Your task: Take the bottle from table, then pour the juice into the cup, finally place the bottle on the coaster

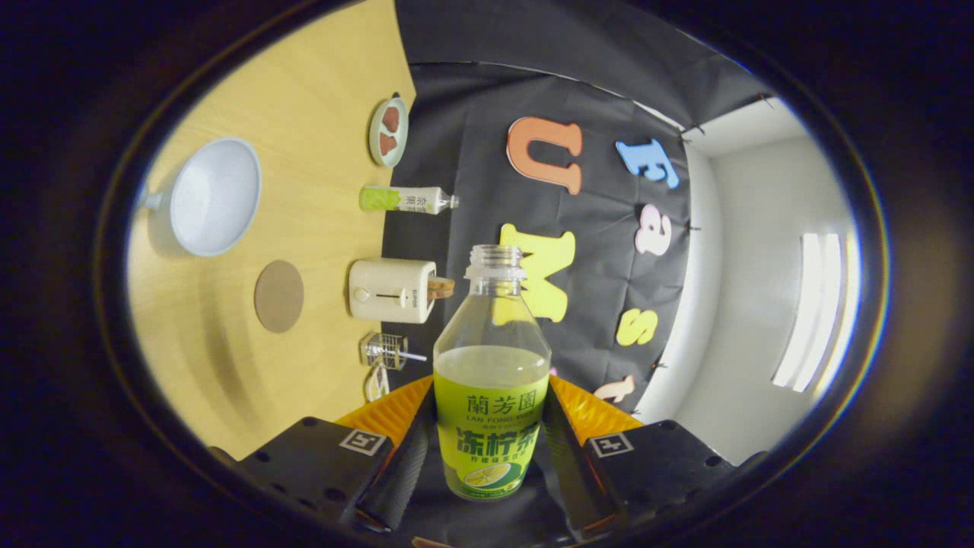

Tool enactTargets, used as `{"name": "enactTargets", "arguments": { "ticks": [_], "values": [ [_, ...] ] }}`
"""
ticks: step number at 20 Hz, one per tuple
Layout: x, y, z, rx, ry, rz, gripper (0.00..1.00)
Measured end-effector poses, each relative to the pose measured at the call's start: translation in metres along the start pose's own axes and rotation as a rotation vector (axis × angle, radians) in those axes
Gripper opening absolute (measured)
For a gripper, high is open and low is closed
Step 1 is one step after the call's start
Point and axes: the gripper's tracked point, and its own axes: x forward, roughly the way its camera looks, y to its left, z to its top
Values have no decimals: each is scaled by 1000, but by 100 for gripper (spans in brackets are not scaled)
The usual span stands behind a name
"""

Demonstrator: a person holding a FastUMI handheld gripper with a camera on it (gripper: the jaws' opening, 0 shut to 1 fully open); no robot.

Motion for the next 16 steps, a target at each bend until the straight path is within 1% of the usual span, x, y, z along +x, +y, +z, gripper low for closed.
{"name": "enactTargets", "arguments": {
  "ticks": [2, 4, 6, 10, 13, 16],
  "values": [
    [10, 1, -7, 122, 13, 48, 82],
    [15, 3, -5, 249, -2, 69, 82],
    [15, 12, -7, 390, 15, 115, 82],
    [25, 37, -10, 711, 67, 236, 82],
    [32, 57, -7, 910, 54, 336, 82],
    [38, 75, 0, 1124, 49, 457, 82]
  ]
}}
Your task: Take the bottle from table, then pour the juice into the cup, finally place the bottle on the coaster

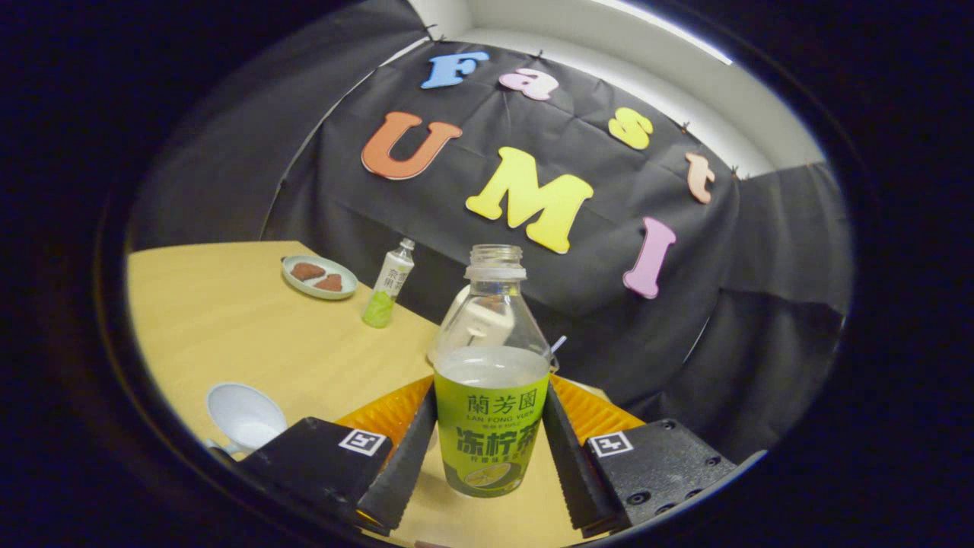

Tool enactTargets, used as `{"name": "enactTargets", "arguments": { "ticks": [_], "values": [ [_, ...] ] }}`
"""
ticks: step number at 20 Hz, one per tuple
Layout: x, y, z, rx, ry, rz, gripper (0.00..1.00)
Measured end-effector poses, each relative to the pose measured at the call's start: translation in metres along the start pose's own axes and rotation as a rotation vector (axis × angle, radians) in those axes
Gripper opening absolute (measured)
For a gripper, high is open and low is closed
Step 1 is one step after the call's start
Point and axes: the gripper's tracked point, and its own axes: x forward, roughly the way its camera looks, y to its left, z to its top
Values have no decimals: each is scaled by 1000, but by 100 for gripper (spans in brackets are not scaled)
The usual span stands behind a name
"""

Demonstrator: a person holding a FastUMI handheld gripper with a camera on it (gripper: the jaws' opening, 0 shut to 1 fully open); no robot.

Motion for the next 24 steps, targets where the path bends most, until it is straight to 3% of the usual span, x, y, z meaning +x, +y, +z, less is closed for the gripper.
{"name": "enactTargets", "arguments": {
  "ticks": [5, 13, 18, 24],
  "values": [
    [28, 6, 2, 222, 2, 74, 82],
    [80, 34, -4, 381, -10, 119, 82],
    [106, 40, -22, 394, 13, 111, 83],
    [105, 26, -21, 392, -2, 108, 83]
  ]
}}
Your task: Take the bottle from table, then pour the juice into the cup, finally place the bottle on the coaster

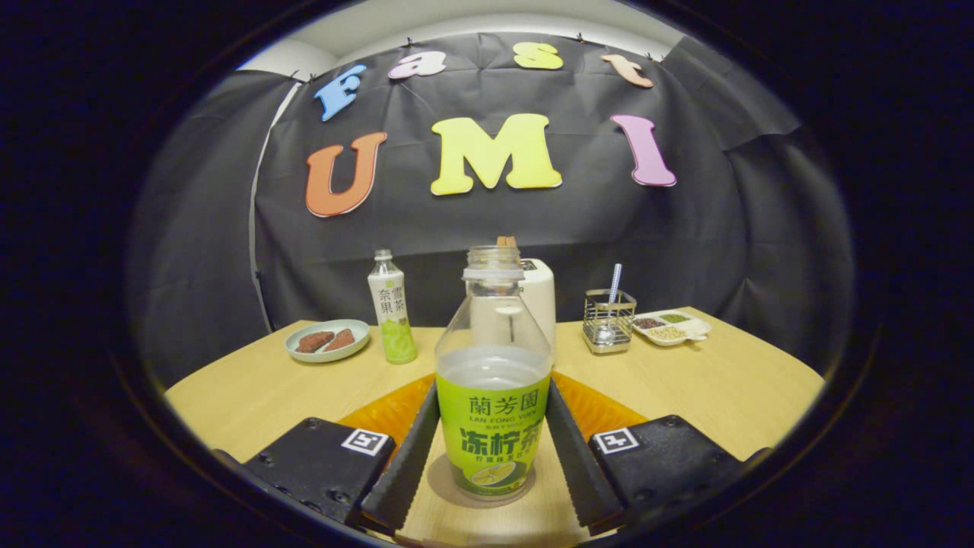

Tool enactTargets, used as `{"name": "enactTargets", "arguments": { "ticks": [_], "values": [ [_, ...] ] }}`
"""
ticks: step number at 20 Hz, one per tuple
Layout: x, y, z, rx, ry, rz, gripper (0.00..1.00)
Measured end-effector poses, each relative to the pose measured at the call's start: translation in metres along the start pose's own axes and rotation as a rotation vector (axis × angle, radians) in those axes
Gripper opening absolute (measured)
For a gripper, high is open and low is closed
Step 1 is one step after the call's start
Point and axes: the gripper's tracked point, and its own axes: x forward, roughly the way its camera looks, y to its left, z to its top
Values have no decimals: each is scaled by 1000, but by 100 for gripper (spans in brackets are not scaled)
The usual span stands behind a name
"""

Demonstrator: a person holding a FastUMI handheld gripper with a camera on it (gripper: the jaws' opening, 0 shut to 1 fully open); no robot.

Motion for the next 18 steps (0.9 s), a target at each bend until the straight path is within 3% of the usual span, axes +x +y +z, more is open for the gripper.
{"name": "enactTargets", "arguments": {
  "ticks": [10, 15, 18],
  "values": [
    [-6, 7, -9, 29, 10, -26, 84],
    [-16, 13, -14, -20, 15, -27, 87],
    [-30, 12, -7, -33, 3, -39, 100]
  ]
}}
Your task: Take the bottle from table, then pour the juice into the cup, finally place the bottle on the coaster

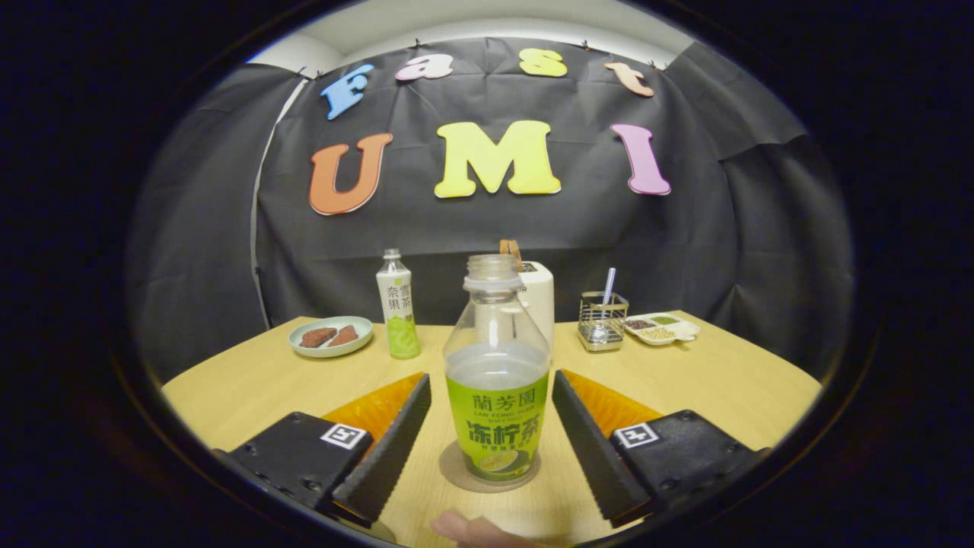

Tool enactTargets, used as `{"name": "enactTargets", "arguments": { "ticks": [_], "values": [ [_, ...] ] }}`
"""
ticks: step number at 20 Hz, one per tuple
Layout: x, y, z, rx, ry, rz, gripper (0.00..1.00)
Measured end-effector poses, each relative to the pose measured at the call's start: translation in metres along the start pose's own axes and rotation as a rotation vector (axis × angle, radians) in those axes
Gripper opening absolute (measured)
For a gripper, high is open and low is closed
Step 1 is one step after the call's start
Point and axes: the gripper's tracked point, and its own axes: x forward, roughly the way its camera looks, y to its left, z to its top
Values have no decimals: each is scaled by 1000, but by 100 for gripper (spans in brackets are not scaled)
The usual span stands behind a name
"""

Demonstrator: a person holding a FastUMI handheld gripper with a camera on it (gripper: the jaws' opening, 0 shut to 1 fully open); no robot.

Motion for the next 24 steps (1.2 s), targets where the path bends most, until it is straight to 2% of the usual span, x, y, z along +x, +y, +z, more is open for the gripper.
{"name": "enactTargets", "arguments": {
  "ticks": [7, 11, 13, 16, 19, 20, 24],
  "values": [
    [-64, -11, 32, 12, -54, -9, 100],
    [-122, -18, 55, -19, -86, -47, 100],
    [-162, -10, 69, 7, -105, -15, 100],
    [-201, -23, 75, 39, -114, -49, 100],
    [-239, -29, 69, -30, -86, -87, 100],
    [-254, -27, 70, -53, -109, -71, 100],
    [-308, -37, 64, -127, -132, -95, 100]
  ]
}}
